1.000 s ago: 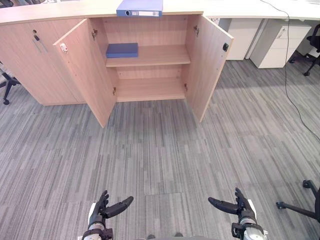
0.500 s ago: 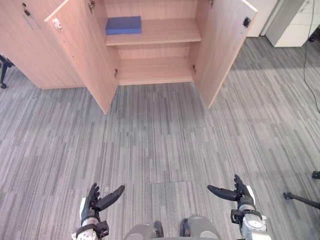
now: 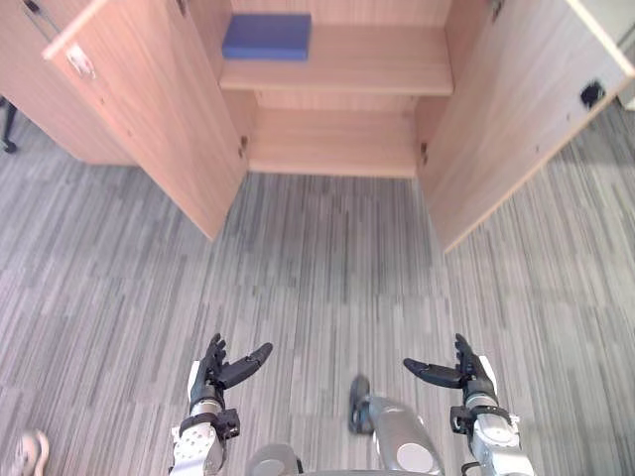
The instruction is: Walk over to the cabinet, pick up the folder, carry it to the office cabinet, place the folder inside the office cabinet, then close the office cabinet door
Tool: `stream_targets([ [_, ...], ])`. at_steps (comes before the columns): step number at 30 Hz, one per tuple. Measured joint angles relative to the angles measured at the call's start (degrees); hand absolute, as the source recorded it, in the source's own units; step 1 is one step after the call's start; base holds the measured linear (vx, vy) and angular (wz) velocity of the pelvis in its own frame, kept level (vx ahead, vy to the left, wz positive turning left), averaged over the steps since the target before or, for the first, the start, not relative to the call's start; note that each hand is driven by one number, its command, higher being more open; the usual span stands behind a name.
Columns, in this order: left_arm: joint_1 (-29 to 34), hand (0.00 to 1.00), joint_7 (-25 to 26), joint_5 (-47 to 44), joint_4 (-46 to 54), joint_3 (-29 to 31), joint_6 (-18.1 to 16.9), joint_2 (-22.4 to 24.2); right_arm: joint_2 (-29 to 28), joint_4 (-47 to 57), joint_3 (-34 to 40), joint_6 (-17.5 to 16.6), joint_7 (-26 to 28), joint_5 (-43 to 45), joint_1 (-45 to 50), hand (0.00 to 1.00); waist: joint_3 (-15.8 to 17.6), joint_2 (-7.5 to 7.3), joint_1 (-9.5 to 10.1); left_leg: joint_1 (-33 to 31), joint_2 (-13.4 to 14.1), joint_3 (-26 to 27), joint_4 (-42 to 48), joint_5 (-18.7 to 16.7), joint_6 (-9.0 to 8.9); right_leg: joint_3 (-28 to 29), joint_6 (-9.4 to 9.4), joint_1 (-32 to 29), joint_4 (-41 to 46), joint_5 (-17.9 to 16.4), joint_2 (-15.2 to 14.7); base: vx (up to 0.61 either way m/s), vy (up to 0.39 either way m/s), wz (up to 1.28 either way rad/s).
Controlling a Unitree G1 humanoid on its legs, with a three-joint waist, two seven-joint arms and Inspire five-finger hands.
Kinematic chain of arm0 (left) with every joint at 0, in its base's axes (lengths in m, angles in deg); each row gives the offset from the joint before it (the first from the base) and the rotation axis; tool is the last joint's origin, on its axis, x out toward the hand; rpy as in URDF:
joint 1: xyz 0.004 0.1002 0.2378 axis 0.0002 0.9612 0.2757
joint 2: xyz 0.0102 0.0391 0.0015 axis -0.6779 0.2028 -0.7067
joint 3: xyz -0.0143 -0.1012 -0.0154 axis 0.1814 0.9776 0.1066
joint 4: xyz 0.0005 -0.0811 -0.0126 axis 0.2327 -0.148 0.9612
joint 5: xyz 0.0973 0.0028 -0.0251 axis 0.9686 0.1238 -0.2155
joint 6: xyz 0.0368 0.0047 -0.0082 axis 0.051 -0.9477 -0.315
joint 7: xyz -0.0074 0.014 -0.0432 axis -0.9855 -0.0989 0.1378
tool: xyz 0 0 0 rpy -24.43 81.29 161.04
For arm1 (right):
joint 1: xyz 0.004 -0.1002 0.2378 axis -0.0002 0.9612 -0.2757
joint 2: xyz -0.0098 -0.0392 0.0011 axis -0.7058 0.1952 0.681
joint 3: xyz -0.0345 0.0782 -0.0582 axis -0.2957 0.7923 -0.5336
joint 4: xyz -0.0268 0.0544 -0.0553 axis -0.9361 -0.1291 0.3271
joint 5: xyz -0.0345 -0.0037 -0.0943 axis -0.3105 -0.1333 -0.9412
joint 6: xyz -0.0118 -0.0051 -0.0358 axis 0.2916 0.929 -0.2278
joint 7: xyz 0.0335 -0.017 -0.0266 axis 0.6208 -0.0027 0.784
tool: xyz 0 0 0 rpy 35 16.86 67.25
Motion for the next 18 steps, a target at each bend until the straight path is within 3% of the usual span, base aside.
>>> stream_targets([
  [2, 0.08, 1.0, -0.04, -0.06, -0.03, -0.15, 0.0, 0.04, -0.52, -0.02, 0.0, -0.12, -0.18, 0.1, -0.36, 1.0, 0.46, -0.68, 1.03, -6.42, 0.62, 3.26, -3.76, -2.21, 2.1, 0.9, 0.34, 5.67, -4.99, -0.78, 0.21, 0.47, -0.056, -0.17],
  [3, 0.11, 1.0, -0.06, -0.07, -0.02, -0.19, 0.03, 0.05, -0.5, -0.05, 0.01, -0.12, -0.19, 0.12, -0.46, 1.0, 0.57, -0.88, 1.45, -8.07, 0.35, 4.07, -7.58, -2.71, 2.29, 1.34, 0.58, 7.17, -6.24, -0.98, 0.06, 0.47, 0.011, -0.28],
  [5, 0.65, 1.0, -0.06, -0.09, -0.04, -0.17, 0.14, 0.02, -0.2, -0.5, 0.13, -0.14, -0.44, 1.16, -1.16, 1.0, 1.12, -1.93, 2.94, -12.28, -4.03, 4.17, -29.03, -2.03, 1.85, 3.42, 2.96, 11.85, -8.86, -2.65, -1.66, 0.53, 0.085, -0.41],
  [6, 0.89, 1.0, -0.04, -0.1, -0.04, -0.17, 0.18, 0.02, -0.18, -0.6, 0.2, -0.12, -0.74, 1.46, -1.15, 1.0, 0.99, -1.71, 3.06, -12.73, -5.44, 3.03, -35.27, 0.04, 1.37, 3.81, 3.38, 13.05, -9.58, -3.14, -2.24, 0.6, 0.174, -0.52],
  [7, 1.57, 1.0, 0.05, -0.09, -0.05, -0.15, 0.2, 0.06, -0.15, -1.16, 0.61, -0.16, -0.95, 1.68, -1.23, 1.0, 0.8, -1.53, 3.48, -13.12, -6.86, 0.31, -47.74, 5.37, 0.11, 5.3, 4.88, 15.25, -11.08, -4.08, -2.6, 0.62, 0.234, -0.72],
  [8, 1.57, 1.0, 0.46, -0.1, -0.42, -0.05, 0.47, -0.17, -0.3, -3.14, 0.77, -0.08, -1.2, 1.72, -1.55, 1.0, 0.58, -1.77, 4.3, -12.76, -7.74, -0.07, -48.03, 13.14, 0.95, 7.29, 6.05, 17.16, -12.08, -4.82, -3.06, 0.62, 0.243, -0.74],
  [9, 1.28, 1.0, 0.7, -0.1, -0.63, 0.21, 0.7, -0.19, -0.42, -3.88, 0.75, 0.0, -1.23, 1.71, -1.83, 1.0, 0.38, -2.18, 4.26, -12.55, -8.68, -0.19, -47.77, 15.41, 4.32, 7.88, 6.1, 17.7, -11.92, -4.86, -3.89, 0.63, 0.262, -0.32],
  [10, -0.03, 1.0, 0.97, -0.07, -0.79, 0.48, 1.04, -0.3, -0.83, -4.51, 0.86, 0.14, -1.24, 1.69, -2.05, 1.0, -0.23, -3.72, 3.59, -12.56, -10.72, 0.11, -47.01, 14.03, 6.58, 8.17, 6.44, 16.4, -8.94, -4.65, -6.84, 0.64, 0.274, 0.15],
  [11, -0.62, 1.0, 0.96, -0.04, -0.56, 0.39, 1.05, -0.07, -0.94, -4.86, 1.51, 0.24, -1.06, 1.64, -1.9, 1.0, -0.29, -3.95, 3.04, -12.22, -11.58, 0.36, -45.12, 11.38, 7.48, 9.46, 6.87, 15.2, -4.22, -4.4, -7.95, 0.62, 0.283, 0.1],
  [12, -0.58, 1.0, 0.96, 0.27, -0.76, 0.41, 1.14, 0.16, -1.64, -5.72, 2.6, 0.46, -0.99, 1.56, -2.15, 1.0, -0.1, -4.38, 2.84, -8.83, -12.46, 1.26, -43.64, 7.28, 7.64, 11.9, 8.0, 11.88, 8.27, -3.72, -9.38, 0.6, 0.276, -0.18],
  [13, -0.29, 1.0, 0.96, 0.49, -1.1, 0.44, 1.21, 0.08, -2.14, -6.01, 2.76, 0.47, -0.98, 1.52, -2.06, 1.0, -0.03, -4.76, 2.81, -5.87, -12.94, 2.19, -44.15, 5.76, 7.98, 12.65, 10.1, 8.95, 17.94, -1.57, -10.6, 0.59, 0.255, -0.36],
  [14, -0.04, 1.0, 1.0, 0.51, -2.29, 0.28, 1.31, -0.34, -3.01, -6.26, 2.58, 0.48, -0.82, 1.45, -1.78, 1.0, 0.15, -5.1, 2.04, 2.1, -14.31, 2.56, -46.67, 2.93, 8.68, 12.22, 10.61, 2.18, 37.79, -0.06, -13.19, 0.69, 0.266, -0.21],
  [16, 0.66, 1.0, 1.27, 0.5, -2.56, -0.22, 1.17, -0.7, -3.51, -6.34, 1.18, 0.44, -0.83, 1.45, -0.62, 1.0, -0.99, -4.38, 0.78, 9.85, -14.33, 2.07, -50.78, 1.27, 9.03, 8.99, 7.36, -3.72, 42.98, -4.25, -12.89, 0.62, 0.173, 0.02],
  [18, -0.33, 1.0, 1.28, 0.48, -2.78, -0.81, 0.96, -1.69, -3.65, -6.34, -0.26, 0.45, -0.66, 1.14, -0.47, 1.0, -1.11, -3.64, 0.41, 14.73, -13.21, 1.38, -54.04, 0.83, 8.64, 4.02, 6.0, -8.57, 34.79, -7.73, -10.72, 0.51, 0.033, 0.21],
])
